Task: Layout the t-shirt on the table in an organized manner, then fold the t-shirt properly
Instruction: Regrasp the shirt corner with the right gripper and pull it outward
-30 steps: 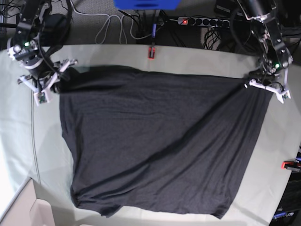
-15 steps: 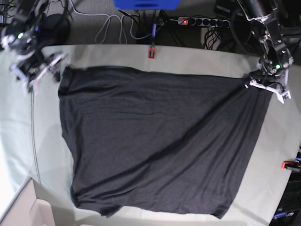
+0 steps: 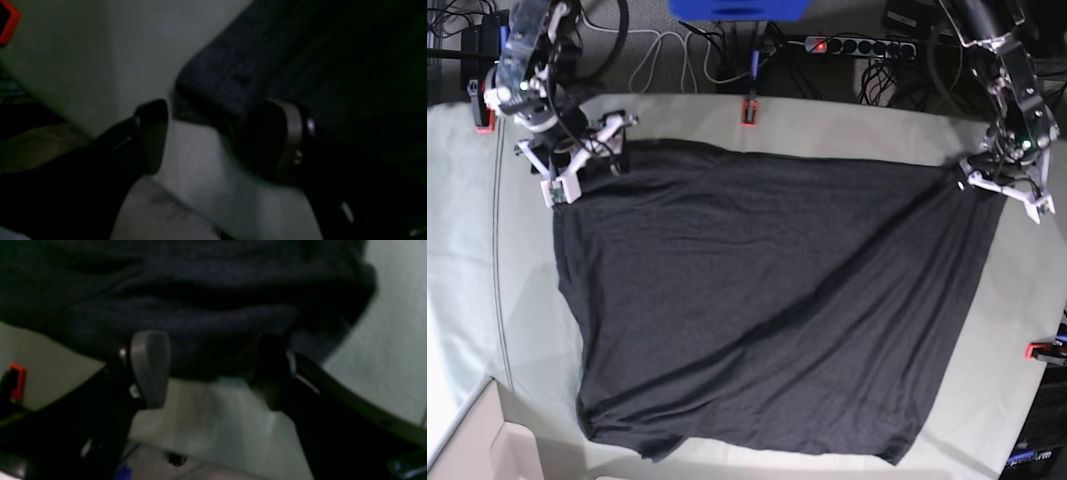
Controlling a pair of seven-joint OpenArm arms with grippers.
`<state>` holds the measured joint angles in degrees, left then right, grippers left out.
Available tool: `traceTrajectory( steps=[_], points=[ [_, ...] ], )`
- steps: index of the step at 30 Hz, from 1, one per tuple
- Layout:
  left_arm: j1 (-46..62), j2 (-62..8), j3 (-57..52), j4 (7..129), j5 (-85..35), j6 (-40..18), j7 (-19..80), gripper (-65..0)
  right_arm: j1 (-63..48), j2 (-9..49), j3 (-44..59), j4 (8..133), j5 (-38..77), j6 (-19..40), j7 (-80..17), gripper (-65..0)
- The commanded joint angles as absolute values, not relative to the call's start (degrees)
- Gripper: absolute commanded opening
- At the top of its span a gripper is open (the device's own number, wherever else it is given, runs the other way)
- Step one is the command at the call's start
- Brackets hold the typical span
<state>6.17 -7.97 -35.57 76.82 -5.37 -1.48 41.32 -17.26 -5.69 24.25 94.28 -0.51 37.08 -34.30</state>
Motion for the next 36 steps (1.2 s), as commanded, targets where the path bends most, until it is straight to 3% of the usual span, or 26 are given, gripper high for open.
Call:
traceTrajectory(
  steps=[1,9,20,22,26,36],
  points=[
    [5.4,-8.9,-35.7,77.6,-5.3,-1.1,40.5,-22.1,-17.3,-5.6,24.4,94.6,0.3,37.1,-33.4,-22.3],
    [5.2,-8.9,-35.7,77.6,-5.3,-1.1,40.5,-22.1,-16.8,-5.6,24.4,93.9,0.3,37.1,-33.4,-22.9],
    [4.1,-8.9,-35.7,77.6,-5.3,-1.1,40.5,-22.1,-15.4,-5.2,24.3,86.5,0.3,37.2,-33.3,-38.8],
    [4.1,-8.9,-35.7,77.6,-5.3,-1.1,40.5,-22.1,-15.6,-5.2,24.3,86.5,0.3,37.2,-33.3,-44.9],
    [4.1,-8.9,-35.7,77.9,-5.3,-1.1,40.5,-22.1,-16.2,-5.2,24.5,88.2,0.2,37.2,-34.0,-65.0],
    [2.9,-8.9,-35.7,78.1,-5.3,-1.1,40.5,-22.1,-29.8,-7.6,24.1,110.0,0.3,37.2,-34.0,-65.0]
  ],
)
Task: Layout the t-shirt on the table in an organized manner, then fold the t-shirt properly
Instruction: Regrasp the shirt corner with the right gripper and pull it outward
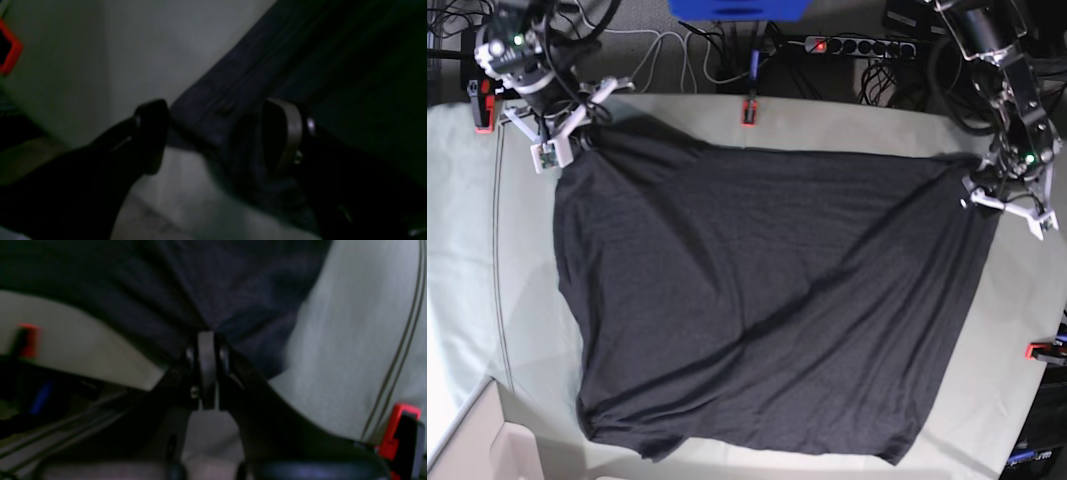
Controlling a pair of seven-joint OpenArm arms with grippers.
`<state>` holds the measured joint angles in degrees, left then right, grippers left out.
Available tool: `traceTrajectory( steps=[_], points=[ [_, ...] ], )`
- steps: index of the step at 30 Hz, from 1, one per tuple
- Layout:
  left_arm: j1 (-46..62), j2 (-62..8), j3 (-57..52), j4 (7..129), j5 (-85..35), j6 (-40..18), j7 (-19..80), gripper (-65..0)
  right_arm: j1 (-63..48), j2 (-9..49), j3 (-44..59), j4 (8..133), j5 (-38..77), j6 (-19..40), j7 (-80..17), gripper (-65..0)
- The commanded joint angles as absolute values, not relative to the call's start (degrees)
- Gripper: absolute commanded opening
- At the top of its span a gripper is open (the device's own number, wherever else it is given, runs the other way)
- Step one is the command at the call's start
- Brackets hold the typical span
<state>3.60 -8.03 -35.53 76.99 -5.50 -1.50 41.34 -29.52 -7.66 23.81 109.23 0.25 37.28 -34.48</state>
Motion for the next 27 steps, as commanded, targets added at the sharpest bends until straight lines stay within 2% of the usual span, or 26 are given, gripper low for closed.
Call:
traceTrajectory(
  steps=[1,5,14,17,24,27],
  points=[
    [2.9,-8.9,-35.7,78.1,-5.2,-1.1,40.5,-22.1,-30.9,-7.8,24.1,111.1,0.3,37.2,-34.0,-65.0],
    [2.8,-9.7,-35.7,78.1,-5.3,-1.1,40.5,-22.1,-34.1,-8.6,23.2,111.0,0.3,37.2,-34.1,-65.0],
    [1.6,-10.9,-35.7,78.1,-5.3,-1.1,40.5,-22.1,-34.9,-6.4,11.4,105.1,0.3,38.6,-39.9,-65.0],
    [1.6,-11.0,-35.7,77.7,-5.3,-1.1,40.5,-22.1,-34.8,-6.4,10.6,105.1,0.2,39.3,-41.3,-64.3],
    [2.2,-11.3,-35.7,77.6,-5.3,-1.2,40.5,-22.0,-34.8,-5.0,10.9,105.3,0.3,39.3,-40.7,-39.9],
    [3.2,-11.3,-35.7,77.6,-5.3,-1.2,40.5,-22.0,-34.8,-5.9,16.0,107.5,0.4,39.1,-40.7,-34.0]
  ],
)
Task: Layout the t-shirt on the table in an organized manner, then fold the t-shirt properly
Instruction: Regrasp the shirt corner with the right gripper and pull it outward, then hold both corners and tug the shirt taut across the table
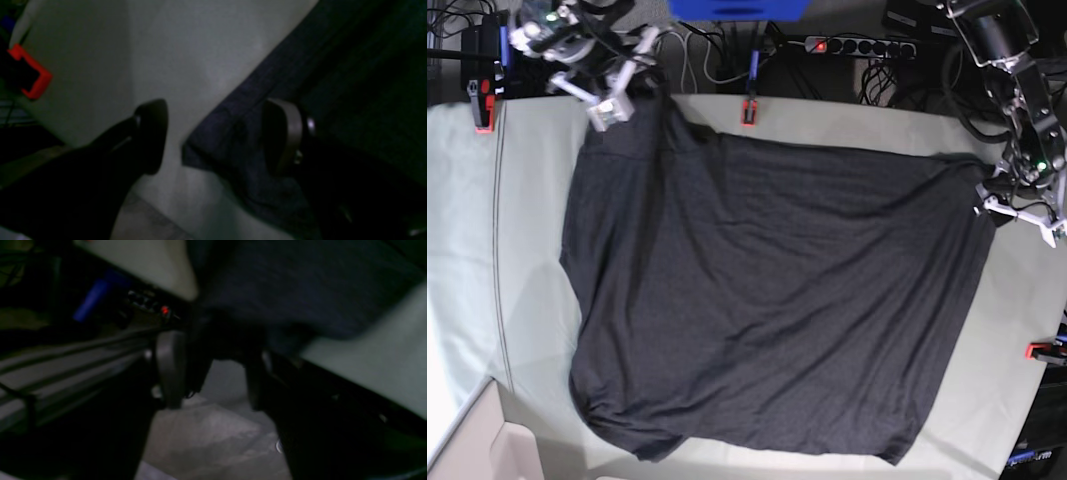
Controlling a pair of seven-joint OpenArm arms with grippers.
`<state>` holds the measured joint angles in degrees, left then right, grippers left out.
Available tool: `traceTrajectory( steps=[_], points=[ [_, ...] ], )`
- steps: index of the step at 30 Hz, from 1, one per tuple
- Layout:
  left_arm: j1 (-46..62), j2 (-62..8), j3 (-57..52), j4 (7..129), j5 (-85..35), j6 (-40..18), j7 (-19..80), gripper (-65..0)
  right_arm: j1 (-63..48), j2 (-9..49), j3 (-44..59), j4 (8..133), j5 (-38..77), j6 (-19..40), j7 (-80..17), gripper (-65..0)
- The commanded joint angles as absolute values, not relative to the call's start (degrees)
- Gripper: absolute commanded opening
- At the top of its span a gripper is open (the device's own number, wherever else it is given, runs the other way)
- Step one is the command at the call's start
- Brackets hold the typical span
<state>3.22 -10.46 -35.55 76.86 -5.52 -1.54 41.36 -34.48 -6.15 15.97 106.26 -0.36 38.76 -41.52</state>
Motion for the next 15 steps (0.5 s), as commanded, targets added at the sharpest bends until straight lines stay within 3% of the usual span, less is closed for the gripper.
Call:
traceTrajectory(
  steps=[1,11,15],
  points=[
    [3.5,-11.3,-35.7,77.5,-5.3,-1.2,40.5,-22.0,-34.4,-6.9,18.4,108.4,0.4,39.3,-40.7,-33.5],
    [5.8,-10.9,-35.6,73.9,-5.4,-1.2,40.4,-22.0,-30.0,-7.6,30.2,109.8,0.4,39.3,-40.6,-33.0],
    [6.3,-10.6,-35.4,72.7,-5.4,-1.2,40.4,-22.0,-28.8,-7.6,30.5,106.2,0.4,39.3,-40.6,-28.1]
  ],
)
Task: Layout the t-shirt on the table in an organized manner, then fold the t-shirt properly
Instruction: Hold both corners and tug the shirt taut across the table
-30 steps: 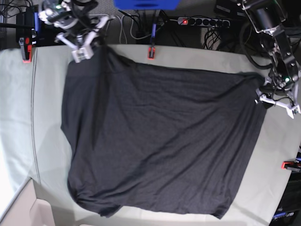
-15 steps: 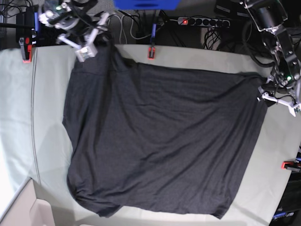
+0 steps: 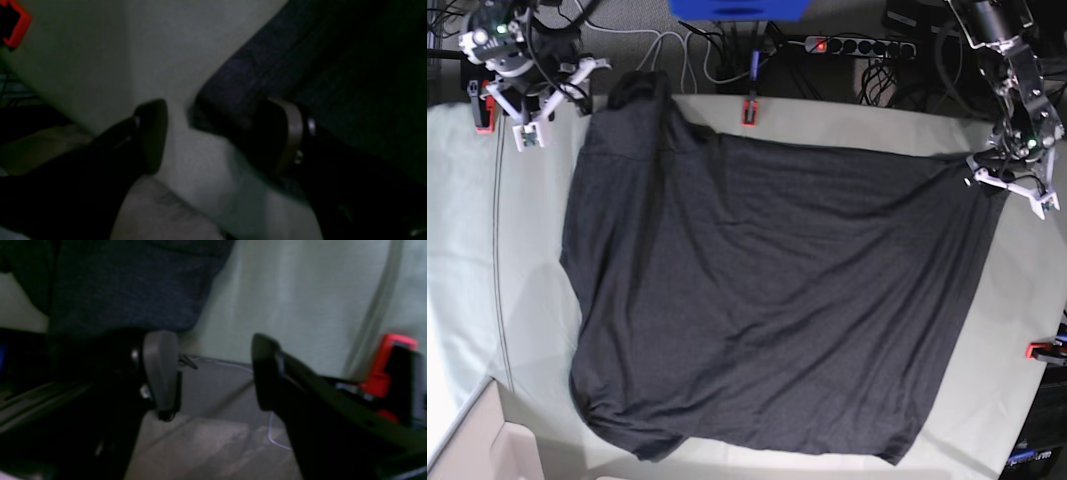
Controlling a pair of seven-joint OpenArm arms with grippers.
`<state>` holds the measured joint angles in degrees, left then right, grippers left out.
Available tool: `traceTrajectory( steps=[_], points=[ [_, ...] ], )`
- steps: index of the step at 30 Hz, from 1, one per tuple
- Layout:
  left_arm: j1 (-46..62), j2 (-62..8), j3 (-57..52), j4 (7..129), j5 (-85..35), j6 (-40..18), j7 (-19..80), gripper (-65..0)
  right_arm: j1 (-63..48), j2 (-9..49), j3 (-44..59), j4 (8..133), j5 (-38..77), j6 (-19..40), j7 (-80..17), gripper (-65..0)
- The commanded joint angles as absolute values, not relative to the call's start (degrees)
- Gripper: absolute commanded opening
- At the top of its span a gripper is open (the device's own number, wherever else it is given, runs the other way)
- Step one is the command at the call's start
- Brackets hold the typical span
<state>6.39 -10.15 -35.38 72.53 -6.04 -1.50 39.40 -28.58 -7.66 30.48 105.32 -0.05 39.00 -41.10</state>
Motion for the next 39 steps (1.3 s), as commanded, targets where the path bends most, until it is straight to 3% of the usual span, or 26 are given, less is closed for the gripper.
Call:
traceTrajectory(
  steps=[1,13,24,26,29,35,39],
  points=[
    [6.2,-10.6,-35.4,71.9,-5.4,-1.2,40.4,-22.0,-28.2,-7.6,30.5,104.7,0.4,39.3,-40.6,-26.8],
    [4.0,-10.8,-35.3,60.7,-5.4,-1.2,31.0,-23.3,-23.2,-7.7,30.5,98.1,0.4,39.3,-40.6,-25.6],
    [2.4,-10.8,-35.6,58.2,-5.4,-1.2,29.0,-65.0,-19.3,-5.9,30.8,91.8,0.4,39.3,-40.6,-25.9],
    [3.3,-10.5,-35.7,60.4,-5.4,-1.2,29.1,-63.9,-19.3,-5.9,30.8,91.9,0.4,39.3,-40.6,-26.1],
    [5.8,-10.2,-35.7,64.7,-5.4,-1.2,29.1,-65.0,-19.3,-5.9,30.5,91.7,0.4,39.3,-40.6,-34.0],
    [7.2,-9.1,-35.7,71.3,-5.4,-1.2,34.2,-64.9,-19.7,-5.8,30.9,93.0,0.2,39.2,-40.6,-65.0],
    [7.4,-9.0,-35.7,74.9,-5.4,-1.2,37.6,-64.9,-22.3,-5.3,33.4,97.3,0.3,39.3,-40.6,-65.0]
  ],
)
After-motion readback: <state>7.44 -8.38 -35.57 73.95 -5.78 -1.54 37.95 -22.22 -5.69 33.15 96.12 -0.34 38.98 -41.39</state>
